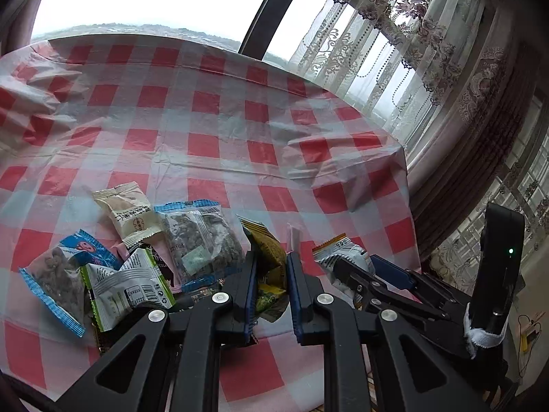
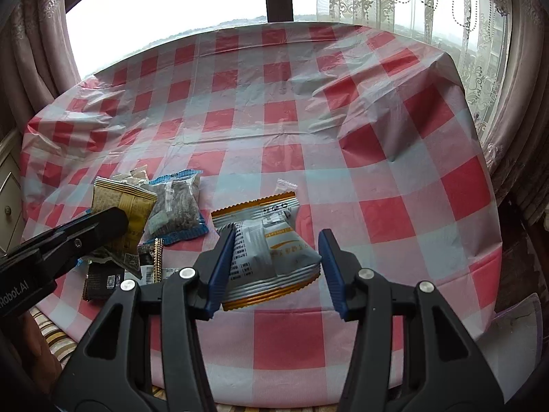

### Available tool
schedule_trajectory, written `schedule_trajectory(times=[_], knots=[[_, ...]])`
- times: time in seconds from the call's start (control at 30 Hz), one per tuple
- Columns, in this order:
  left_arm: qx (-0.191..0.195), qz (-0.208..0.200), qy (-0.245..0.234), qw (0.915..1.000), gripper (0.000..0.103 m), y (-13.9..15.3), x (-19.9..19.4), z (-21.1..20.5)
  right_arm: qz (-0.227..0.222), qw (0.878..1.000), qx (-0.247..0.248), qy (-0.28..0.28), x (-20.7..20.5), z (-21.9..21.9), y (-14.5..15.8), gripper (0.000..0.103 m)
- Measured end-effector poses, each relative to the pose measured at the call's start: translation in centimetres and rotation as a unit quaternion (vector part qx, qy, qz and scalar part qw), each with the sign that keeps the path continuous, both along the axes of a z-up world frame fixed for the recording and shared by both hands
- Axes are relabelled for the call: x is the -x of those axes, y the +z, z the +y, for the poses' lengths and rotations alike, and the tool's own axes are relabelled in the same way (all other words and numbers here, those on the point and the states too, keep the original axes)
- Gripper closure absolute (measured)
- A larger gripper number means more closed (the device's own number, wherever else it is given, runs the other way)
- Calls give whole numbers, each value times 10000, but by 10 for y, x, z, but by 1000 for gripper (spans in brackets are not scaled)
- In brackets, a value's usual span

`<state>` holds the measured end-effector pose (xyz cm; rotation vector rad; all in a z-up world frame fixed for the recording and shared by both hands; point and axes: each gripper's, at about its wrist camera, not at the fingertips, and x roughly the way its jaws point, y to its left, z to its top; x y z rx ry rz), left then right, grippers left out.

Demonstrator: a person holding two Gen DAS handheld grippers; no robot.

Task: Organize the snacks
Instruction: 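Carry both bags to the white box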

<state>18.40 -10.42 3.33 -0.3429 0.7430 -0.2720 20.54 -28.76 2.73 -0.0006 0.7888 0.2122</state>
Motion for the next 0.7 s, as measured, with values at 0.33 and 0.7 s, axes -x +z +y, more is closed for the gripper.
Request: schedule_trajectory(times=[0.33, 0.7], knots=[[-11, 120, -513, 9986, 86, 5, 10, -47, 32, 9991, -1, -432, 26, -58, 1, 50], [-12, 323, -1363, 9901, 86, 6, 20, -117, 91, 9931, 77, -1164, 56, -139, 0, 50]])
